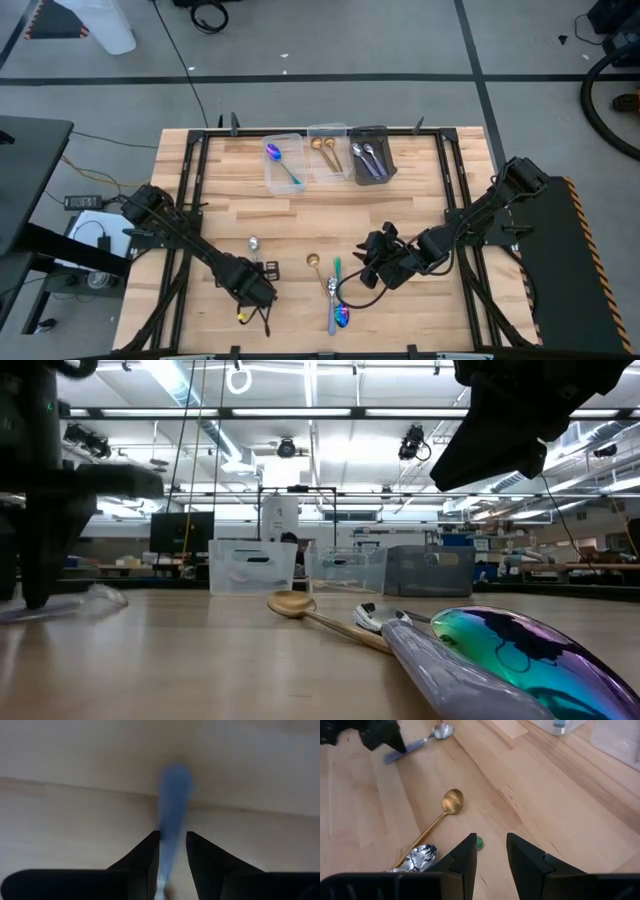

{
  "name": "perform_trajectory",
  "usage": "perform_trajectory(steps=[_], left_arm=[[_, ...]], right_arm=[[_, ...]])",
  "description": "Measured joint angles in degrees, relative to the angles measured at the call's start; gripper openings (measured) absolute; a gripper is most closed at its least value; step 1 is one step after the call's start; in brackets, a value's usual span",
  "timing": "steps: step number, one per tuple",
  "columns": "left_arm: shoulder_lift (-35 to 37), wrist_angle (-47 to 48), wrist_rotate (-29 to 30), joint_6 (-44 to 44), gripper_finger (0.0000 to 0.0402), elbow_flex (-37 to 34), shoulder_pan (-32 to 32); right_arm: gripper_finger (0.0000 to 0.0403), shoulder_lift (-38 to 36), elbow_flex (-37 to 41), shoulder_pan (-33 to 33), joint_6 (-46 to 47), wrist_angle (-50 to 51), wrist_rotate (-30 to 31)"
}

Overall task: Sort silverware by color (type)
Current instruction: Put the violet spoon into the black bin

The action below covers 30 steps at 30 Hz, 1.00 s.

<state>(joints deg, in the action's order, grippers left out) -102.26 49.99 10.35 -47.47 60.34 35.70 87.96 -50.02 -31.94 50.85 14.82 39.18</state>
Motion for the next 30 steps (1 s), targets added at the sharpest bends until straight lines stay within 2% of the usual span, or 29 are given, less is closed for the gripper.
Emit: perform_trajectory(steps=[7,10,17,21,30], left_arm=[[-0.04,-2.68,1.21,-1.42,0.0105,-1.84,-0.05],[-0.02,-3.12,-0.88,-1.41,0.0102,-1.84,-0.99],[0.07,-3.34,-3.94,-1.72,0.0061,-1.78,-1.94],[0.11,-3.64,-4.24,-1.63,0.0057,-1.77,-1.92],[0.58,-4.78,2.32,-1.63,0.0056,-1.86,-1.52]], right_arm=[[0.0117,0.00,0.00,0.02,-0.33,-0.20,0.26],[0.0117,0.00,0.00,0.02,-0.42,-0.21,0.36],[0.0117,0.00,0.00,0.02,-0.42,-0.21,0.42],[0.0117,0.00,0.00,0.02,-0.43,-0.21,0.42],[0.0117,0.00,0.00,0.02,-0.44,-0.21,0.42]])
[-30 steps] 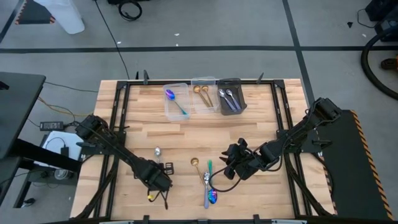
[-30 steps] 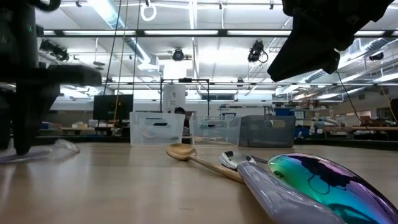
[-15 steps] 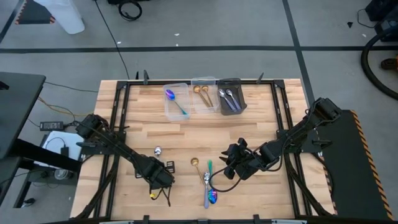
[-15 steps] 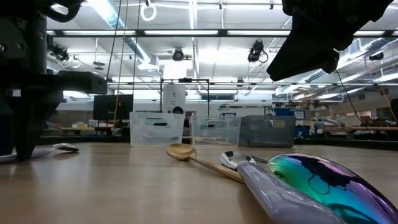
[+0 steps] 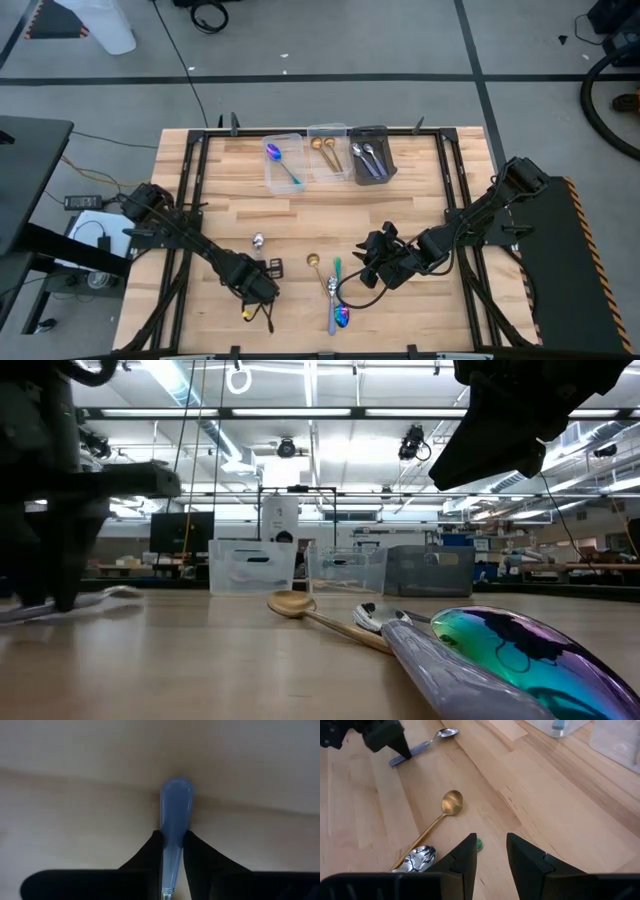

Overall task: Sort silverware by color (type)
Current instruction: Put the violet spoon into the black bin

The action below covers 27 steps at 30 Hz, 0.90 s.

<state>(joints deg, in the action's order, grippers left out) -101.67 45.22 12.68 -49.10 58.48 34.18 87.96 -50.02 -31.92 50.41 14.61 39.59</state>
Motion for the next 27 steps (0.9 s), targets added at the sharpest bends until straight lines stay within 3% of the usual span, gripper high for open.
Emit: perform_trajectory(steps=[14,22,27], left_arm=[[6.32,-4.31,7.94,0.08,0.0056,0.00,-2.52],[6.28,-12.34,16.83,-5.97,0.0056,0.02,-5.62],[6.28,-17.73,19.04,-8.95,0.0056,0.02,-8.49]], right_arm=[[0.0116,0.01,0.00,0.00,0.00,-0.20,-0.01],[0.0116,0.02,0.00,0.00,-0.67,-0.63,-0.09],[0.0116,0.02,-0.01,0.00,-1.07,-0.72,-0.48]])
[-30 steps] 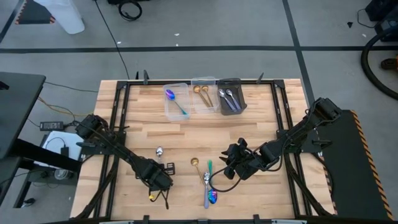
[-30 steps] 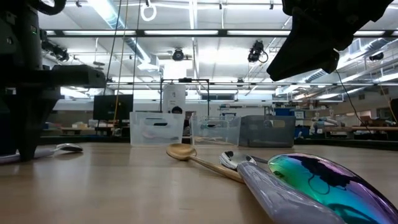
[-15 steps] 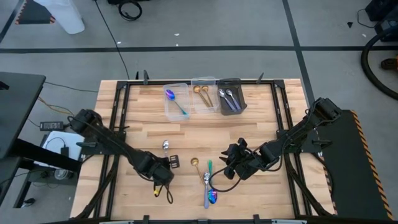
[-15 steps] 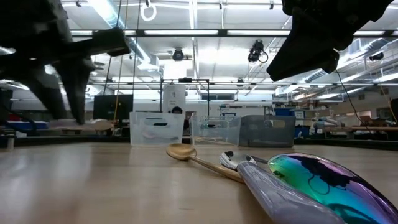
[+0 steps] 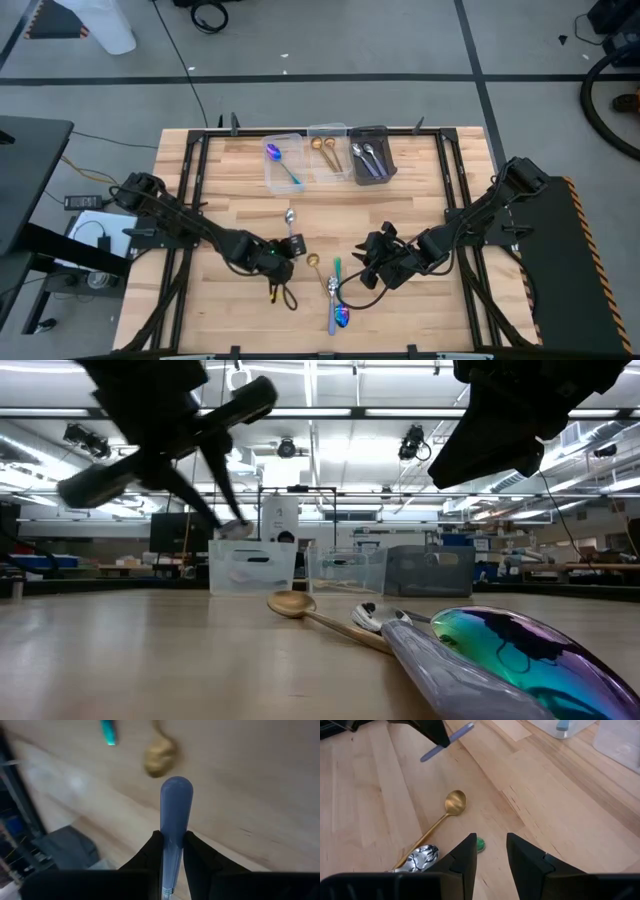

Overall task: Sort silverware by color (type)
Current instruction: Put the violet spoon into the black bin

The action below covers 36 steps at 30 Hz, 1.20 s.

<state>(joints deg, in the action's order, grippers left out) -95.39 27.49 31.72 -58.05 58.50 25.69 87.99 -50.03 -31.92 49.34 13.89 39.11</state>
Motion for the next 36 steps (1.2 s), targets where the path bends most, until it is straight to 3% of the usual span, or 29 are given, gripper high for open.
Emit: perform_trajectory(steps=[16,27,36], left_arm=[[-0.04,-16.12,0.88,-9.14,0.0058,0.00,-9.96],[-0.07,-26.92,-5.64,-14.69,0.0058,0.00,-17.06],[-0.07,-34.23,-6.90,-19.40,0.0058,0.02,-21.46]], right_arm=[[0.0116,0.00,0.01,-0.05,0.65,1.23,-1.46],[0.0116,0.00,0.01,-2.99,16.96,18.49,-5.68],[0.0116,0.00,0.01,-3.65,20.13,21.33,-4.17]])
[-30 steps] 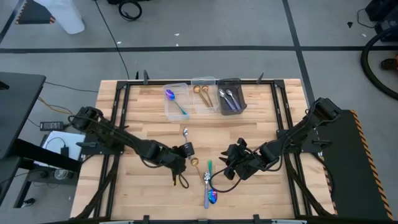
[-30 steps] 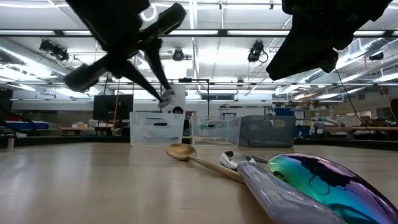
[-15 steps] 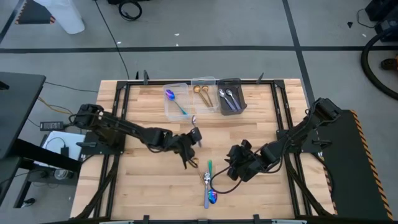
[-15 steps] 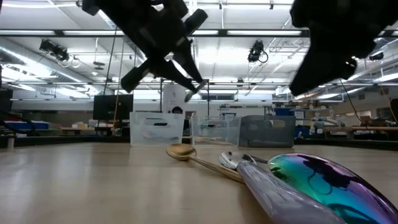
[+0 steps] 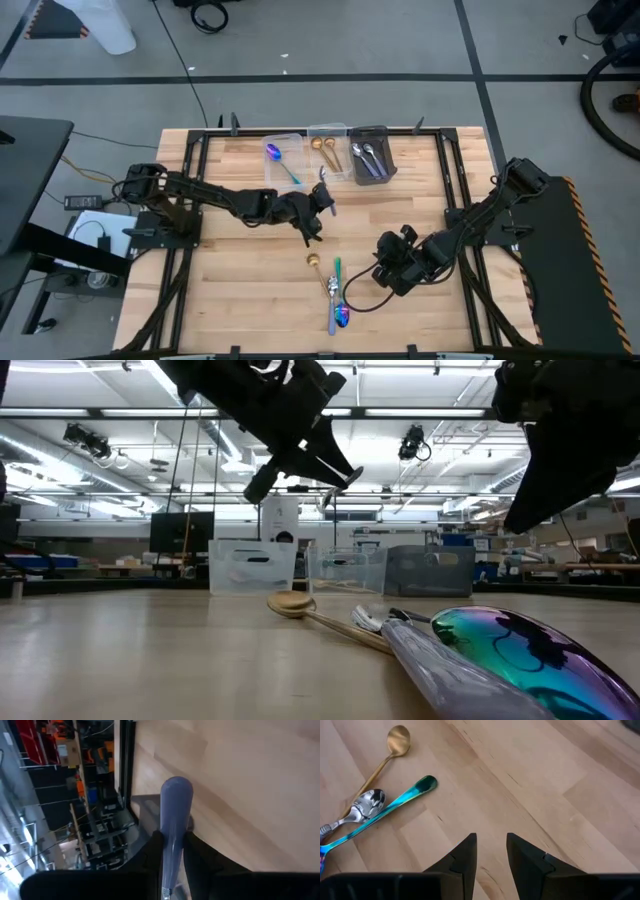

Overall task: Sort silverware by color (type)
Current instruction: Put the violet spoon into the black bin

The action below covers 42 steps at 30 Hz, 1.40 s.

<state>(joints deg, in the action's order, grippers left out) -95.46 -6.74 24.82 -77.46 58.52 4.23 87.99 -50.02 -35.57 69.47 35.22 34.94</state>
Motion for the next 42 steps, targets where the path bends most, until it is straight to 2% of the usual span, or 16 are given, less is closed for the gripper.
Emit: perform_trajectory(steps=[9,14,18,24,29,36,42], left_arm=[[0.00,-2.26,0.11,-2.94,0.0059,0.02,-2.21],[0.00,-2.26,3.49,-6.16,0.0059,0.02,-2.18],[0.00,-3.52,2.97,-7.67,0.0059,0.02,-2.48],[-0.17,-7.23,-6.15,-5.92,0.0059,0.04,-5.13],[-1.55,-11.81,-9.18,-6.97,0.0059,0.03,-7.58],[-6.93,-21.69,-12.77,-14.76,0.0060,0.07,-11.42],[-8.15,-25.00,-20.92,-15.36,0.0059,0.04,-15.48]], right_arm=[[0.0116,0.00,0.00,0.00,-0.04,0.04,1.22],[0.0116,0.00,0.00,0.00,-0.07,0.07,2.05],[0.0116,0.00,0.00,0.00,-0.08,0.00,3.05],[0.0116,0.00,0.00,0.00,-0.02,-0.01,3.18],[0.0116,0.00,0.00,0.00,-0.22,0.03,6.58],[0.0116,0.00,0.00,0.00,-3.08,0.28,9.68],[0.0116,0.00,0.00,0.00,-2.46,0.50,8.58]])
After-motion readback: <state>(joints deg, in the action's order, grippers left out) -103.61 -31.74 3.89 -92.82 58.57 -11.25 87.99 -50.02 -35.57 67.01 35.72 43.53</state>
